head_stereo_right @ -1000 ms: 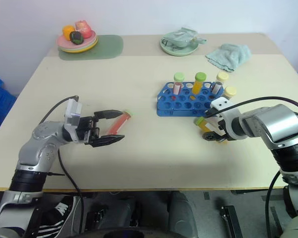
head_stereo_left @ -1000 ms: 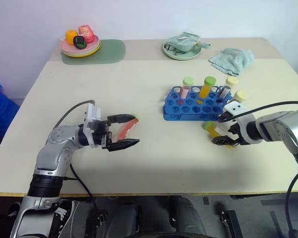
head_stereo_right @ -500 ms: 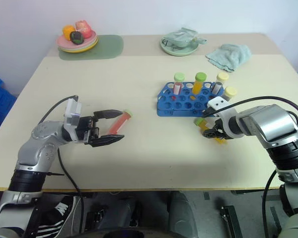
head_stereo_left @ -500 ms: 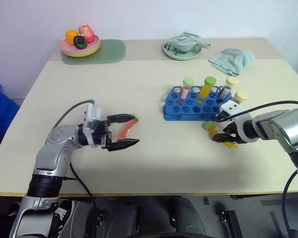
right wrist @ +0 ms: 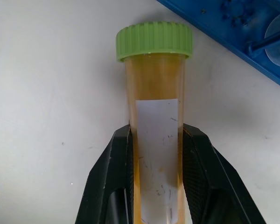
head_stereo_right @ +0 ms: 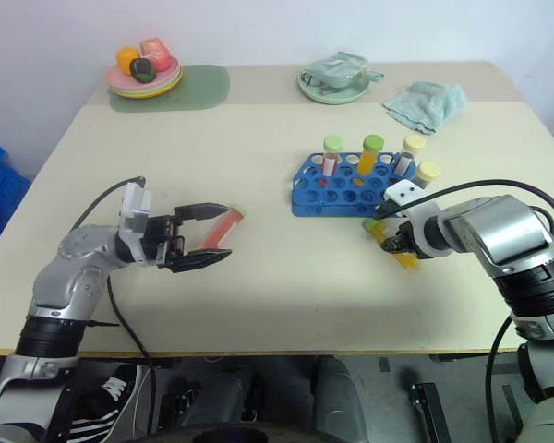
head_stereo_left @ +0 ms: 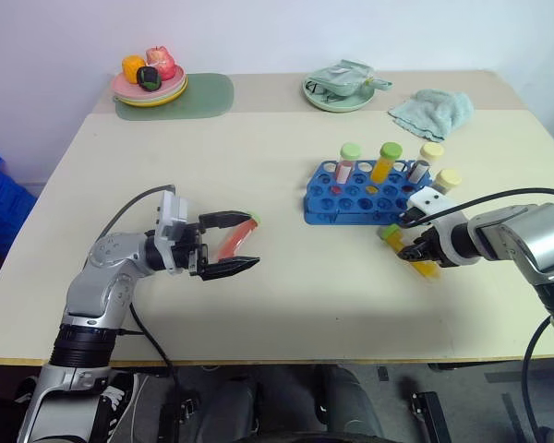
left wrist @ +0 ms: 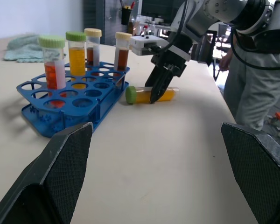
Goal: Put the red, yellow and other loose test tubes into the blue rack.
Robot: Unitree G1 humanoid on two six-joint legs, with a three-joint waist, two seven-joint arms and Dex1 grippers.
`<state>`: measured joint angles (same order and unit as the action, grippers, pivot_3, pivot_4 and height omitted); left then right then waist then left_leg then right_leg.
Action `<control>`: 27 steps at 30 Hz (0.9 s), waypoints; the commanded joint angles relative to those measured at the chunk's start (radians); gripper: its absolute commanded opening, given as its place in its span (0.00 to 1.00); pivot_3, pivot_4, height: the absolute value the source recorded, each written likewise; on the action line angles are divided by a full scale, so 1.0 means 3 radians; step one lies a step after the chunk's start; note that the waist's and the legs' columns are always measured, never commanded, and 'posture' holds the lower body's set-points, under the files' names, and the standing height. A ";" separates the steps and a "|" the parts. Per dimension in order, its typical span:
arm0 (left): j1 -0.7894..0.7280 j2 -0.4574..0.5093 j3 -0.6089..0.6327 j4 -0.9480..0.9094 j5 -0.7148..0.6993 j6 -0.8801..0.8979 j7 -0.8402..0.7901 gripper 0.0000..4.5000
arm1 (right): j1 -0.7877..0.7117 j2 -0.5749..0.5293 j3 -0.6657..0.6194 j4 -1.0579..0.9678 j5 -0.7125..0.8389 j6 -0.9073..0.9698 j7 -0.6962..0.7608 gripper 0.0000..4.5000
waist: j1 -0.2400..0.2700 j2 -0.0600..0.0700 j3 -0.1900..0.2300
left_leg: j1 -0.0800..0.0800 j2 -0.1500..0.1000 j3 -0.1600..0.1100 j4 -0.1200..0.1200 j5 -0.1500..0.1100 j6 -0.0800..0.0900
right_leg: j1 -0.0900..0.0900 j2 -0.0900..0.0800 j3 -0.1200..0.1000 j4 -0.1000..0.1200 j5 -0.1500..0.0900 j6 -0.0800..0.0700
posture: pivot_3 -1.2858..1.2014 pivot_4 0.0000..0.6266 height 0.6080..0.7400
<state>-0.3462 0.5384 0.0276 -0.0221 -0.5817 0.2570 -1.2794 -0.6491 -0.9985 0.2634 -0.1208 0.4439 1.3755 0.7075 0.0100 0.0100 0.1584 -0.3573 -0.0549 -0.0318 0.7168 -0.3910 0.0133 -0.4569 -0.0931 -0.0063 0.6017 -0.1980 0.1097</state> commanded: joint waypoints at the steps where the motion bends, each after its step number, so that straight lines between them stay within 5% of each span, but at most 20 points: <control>1: 0.0009 0.0012 0.0065 -0.0127 -0.0081 -0.0007 0.0001 1.00 | 0.0002 0.0058 -0.0394 -0.0314 0.0301 0.0093 0.0188 0.20 | 0.0000 0.0000 0.0000 | 0.0000 0.0000 0.0000 0.0000 0.0000 0.0000 | 0.0000 0.0000 0.0000 0.0000 0.0000 0.0000 | 0.52 0.24 1.00; 7: 0.0028 0.0031 0.0087 -0.0130 -0.0100 -0.0016 0.0014 1.00 | 0.0199 0.0462 -0.1331 -0.0702 0.0755 0.0022 0.0164 0.20 | 0.0006 -0.0001 -0.0001 | 0.0001 0.0000 -0.0001 0.0001 0.0000 0.0000 | 0.0002 0.0000 0.0000 0.0000 0.0000 0.0000 | 0.52 0.24 1.00; 12: -0.0022 0.0045 0.0077 -0.0067 -0.0090 -0.0035 -0.0010 1.00 | 0.0389 0.1294 -0.2249 -0.1027 0.0973 -0.0359 -0.0345 0.20 | 0.0007 -0.0002 -0.0001 | 0.0002 -0.0001 -0.0002 0.0001 0.0000 0.0000 | 0.0002 0.0000 0.0000 0.0005 0.0000 0.0000 | 0.52 0.24 1.00; 22: -0.0286 0.0049 0.0041 0.0217 -0.0052 -0.0074 -0.0126 1.00 | 0.0916 0.2695 -0.2160 -0.1099 -0.0084 -0.2759 -0.1655 0.20 | -0.0054 -0.0001 -0.0002 | 0.0009 -0.0006 0.0008 0.0000 0.0002 -0.0005 | -0.0011 0.0000 0.0000 0.0038 0.0000 0.0000 | 0.52 0.24 1.00; 27: -0.0366 0.0044 0.0035 0.0324 -0.0049 -0.0063 -0.0168 1.00 | 0.1082 0.3040 -0.1811 -0.0776 -0.0520 -0.3722 -0.1798 0.20 | -0.0104 0.0000 -0.0002 | 0.0012 -0.0008 0.0008 -0.0005 0.0003 -0.0006 | -0.0011 0.0003 0.0000 0.0039 0.0000 -0.0001 | 0.52 0.24 1.00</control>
<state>-0.4403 0.5472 0.0249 0.0800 -0.5971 0.2499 -1.3197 -0.3258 -0.1077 -0.3094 -0.3655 0.3293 0.3622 0.1933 -0.0213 0.0099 0.1577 -0.3537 -0.0571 -0.0295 0.7153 -0.3898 0.0112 -0.4602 -0.0915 -0.0062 0.6134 -0.1981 0.1095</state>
